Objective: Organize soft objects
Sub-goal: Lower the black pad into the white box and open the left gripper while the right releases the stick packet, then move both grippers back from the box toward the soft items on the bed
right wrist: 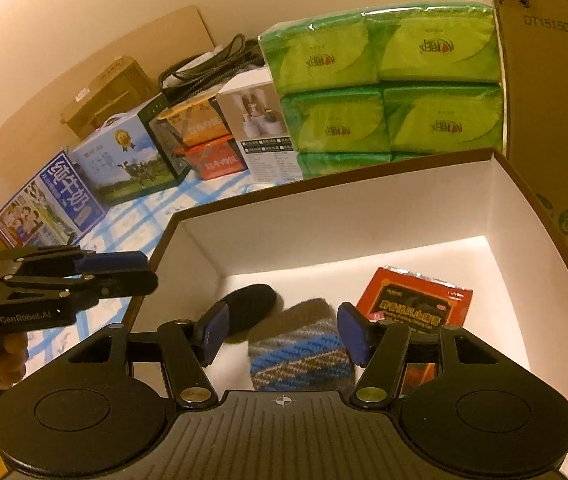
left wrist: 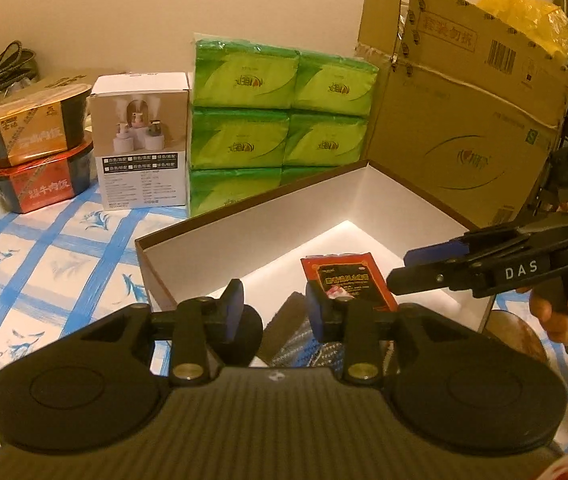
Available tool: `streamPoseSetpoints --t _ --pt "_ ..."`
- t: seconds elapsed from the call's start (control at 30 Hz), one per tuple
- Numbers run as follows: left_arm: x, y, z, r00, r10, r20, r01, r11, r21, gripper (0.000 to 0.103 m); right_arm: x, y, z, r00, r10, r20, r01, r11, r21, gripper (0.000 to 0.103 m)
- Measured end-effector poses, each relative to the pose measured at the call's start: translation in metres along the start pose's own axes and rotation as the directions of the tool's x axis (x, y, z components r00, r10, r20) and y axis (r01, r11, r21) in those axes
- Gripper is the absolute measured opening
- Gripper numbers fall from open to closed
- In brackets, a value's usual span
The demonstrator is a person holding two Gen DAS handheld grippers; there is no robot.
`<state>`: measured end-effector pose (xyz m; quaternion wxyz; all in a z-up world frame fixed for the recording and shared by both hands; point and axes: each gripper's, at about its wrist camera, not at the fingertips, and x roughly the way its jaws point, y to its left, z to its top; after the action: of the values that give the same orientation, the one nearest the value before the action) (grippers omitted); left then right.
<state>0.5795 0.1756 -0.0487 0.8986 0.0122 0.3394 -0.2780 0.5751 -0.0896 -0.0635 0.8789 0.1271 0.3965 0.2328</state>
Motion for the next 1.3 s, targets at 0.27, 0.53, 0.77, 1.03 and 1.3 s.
streamPoseSetpoints --t 0.27,0.53,0.77,1.03,1.3 --pt "-0.036 0.003 -0.001 0.999 0.016 0.046 -0.013 0.998 -0.059 0.030 -0.027 0.005 -0.007 1.000 0.001 0.004 -0.001 1.000 -0.002 0.060" --pt "-0.096 -0.004 -0.015 0.994 0.071 0.080 -0.060 0.991 -0.123 0.030 -0.084 0.011 -0.023 0.999 0.001 0.039 0.000 1.000 -0.013 0.060" --pt "-0.166 -0.014 -0.038 0.983 0.154 0.104 -0.133 0.974 -0.185 0.030 -0.139 0.025 -0.049 0.998 0.004 0.068 -0.001 0.999 -0.054 0.060" --pt "-0.241 -0.046 -0.075 0.966 0.233 0.109 -0.196 0.942 -0.273 0.030 -0.189 0.041 -0.085 0.998 0.010 0.054 -0.006 0.997 -0.073 0.060" --pt "-0.287 -0.111 -0.102 0.943 0.323 0.079 -0.290 0.915 -0.279 0.030 -0.226 0.052 -0.118 1.000 0.013 0.018 -0.011 0.996 -0.089 0.060"
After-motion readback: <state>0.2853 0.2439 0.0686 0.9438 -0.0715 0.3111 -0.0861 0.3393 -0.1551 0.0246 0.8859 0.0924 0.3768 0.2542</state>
